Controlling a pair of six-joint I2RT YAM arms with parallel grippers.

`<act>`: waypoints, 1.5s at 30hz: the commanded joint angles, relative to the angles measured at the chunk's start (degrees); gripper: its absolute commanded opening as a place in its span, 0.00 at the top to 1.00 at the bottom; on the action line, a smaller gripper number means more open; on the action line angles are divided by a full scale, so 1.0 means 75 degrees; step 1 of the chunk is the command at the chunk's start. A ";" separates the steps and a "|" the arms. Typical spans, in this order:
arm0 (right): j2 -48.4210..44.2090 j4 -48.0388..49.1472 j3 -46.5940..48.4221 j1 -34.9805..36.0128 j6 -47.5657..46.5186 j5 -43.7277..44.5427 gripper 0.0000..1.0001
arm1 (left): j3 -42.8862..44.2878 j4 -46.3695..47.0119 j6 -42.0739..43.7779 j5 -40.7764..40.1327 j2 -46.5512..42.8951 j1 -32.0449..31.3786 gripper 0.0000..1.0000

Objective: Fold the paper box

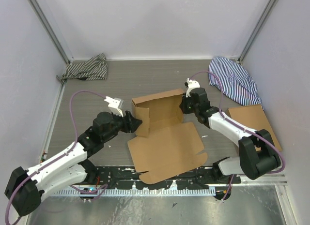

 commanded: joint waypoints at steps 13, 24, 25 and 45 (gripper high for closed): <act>-0.0772 0.0157 0.0021 0.0454 0.0140 0.0420 0.98 | 0.1182 -0.0960 0.0294 -0.3324 0.1358 -0.0859 0.42; -0.1327 0.0071 -0.0146 0.0620 0.0113 0.0385 0.98 | 0.1228 -0.0655 0.0473 -0.4925 0.2420 -0.1117 0.51; -0.1350 0.0052 -0.0147 0.0627 0.0115 0.0384 0.98 | 0.1245 -0.0635 0.0485 -0.5077 0.2513 -0.1129 0.53; -0.0981 -0.0633 0.0276 0.1187 0.0759 0.1562 0.99 | 0.3983 -0.4833 -0.1509 -0.8178 0.5402 -0.1873 1.00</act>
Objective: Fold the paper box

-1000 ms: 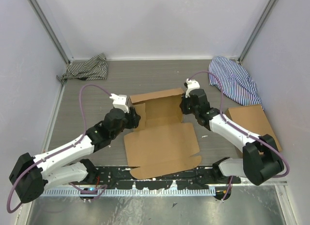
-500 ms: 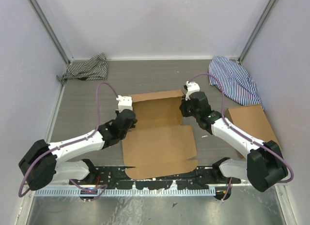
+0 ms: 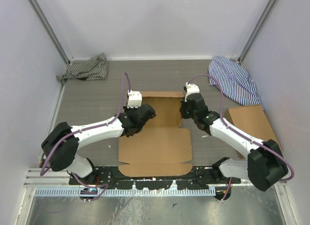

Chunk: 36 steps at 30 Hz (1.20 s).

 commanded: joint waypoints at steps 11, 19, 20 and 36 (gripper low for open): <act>0.0444 0.0341 0.0643 0.0269 0.0684 0.1076 0.98 | -0.0559 -0.0875 -0.1210 -0.0997 -0.0687 -0.0694 0.44; 0.0441 0.0013 0.0886 0.0269 0.0778 0.1167 0.81 | -0.1051 -0.1155 -0.1260 -0.0470 -0.2625 -0.0707 0.34; 0.0403 -0.0005 0.0879 0.0269 0.0787 0.1134 0.76 | -0.1102 -0.1205 -0.1256 -0.0347 -0.2876 -0.0701 0.34; 0.0147 -0.0412 0.1295 0.0281 0.0606 0.0082 0.56 | -0.1055 -0.2264 -0.1587 0.0836 -0.4103 -0.0706 0.32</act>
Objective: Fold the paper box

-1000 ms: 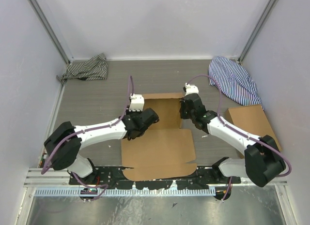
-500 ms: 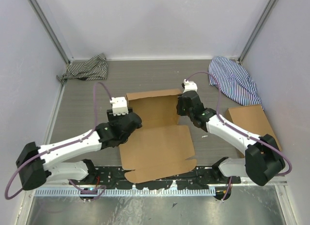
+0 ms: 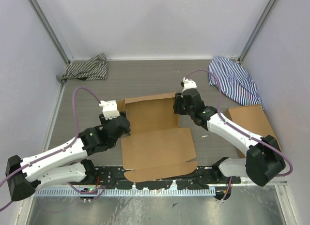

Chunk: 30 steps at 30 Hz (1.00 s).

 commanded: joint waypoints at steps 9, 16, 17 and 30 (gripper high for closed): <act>-0.0385 -0.0118 0.0442 -0.0014 -0.0248 -0.0207 0.55 | 0.0537 -0.0955 -0.0204 -0.0368 0.0563 0.0003 0.32; -0.0481 -0.0078 0.0354 -0.0014 -0.0297 -0.0142 0.55 | 0.0021 -0.0343 0.0049 -0.0118 -0.1246 0.0003 0.30; -0.0462 -0.0094 0.0367 -0.0014 -0.0298 -0.0127 0.54 | -0.0050 -0.0291 0.0060 -0.0120 -0.1528 0.0001 0.30; 0.0561 -0.0643 0.1992 -0.0669 -0.0485 -0.0636 0.40 | 0.0950 -0.1014 0.0207 -0.0522 -0.1489 0.0891 0.28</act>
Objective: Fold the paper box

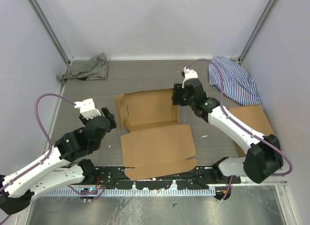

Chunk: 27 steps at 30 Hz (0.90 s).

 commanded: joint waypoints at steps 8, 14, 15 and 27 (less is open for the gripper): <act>0.2311 -0.0922 0.2525 -0.1092 -0.0344 -0.1988 0.46 | 0.1979 0.0045 0.1058 0.3682 0.2774 0.3717 0.28; 0.3694 -0.1426 0.3363 -0.1101 -0.0500 -0.2161 0.50 | 0.1987 0.0517 0.0947 0.4926 0.3555 0.4936 0.29; 0.3859 -0.1439 0.3437 -0.1102 -0.0454 -0.2044 0.51 | 0.1931 0.0601 0.0910 0.5136 0.3660 0.5135 0.29; 0.5018 -0.1725 0.3789 -0.1114 -0.0487 -0.1359 0.58 | 0.1356 0.1533 0.0863 0.5858 0.5185 0.6072 0.31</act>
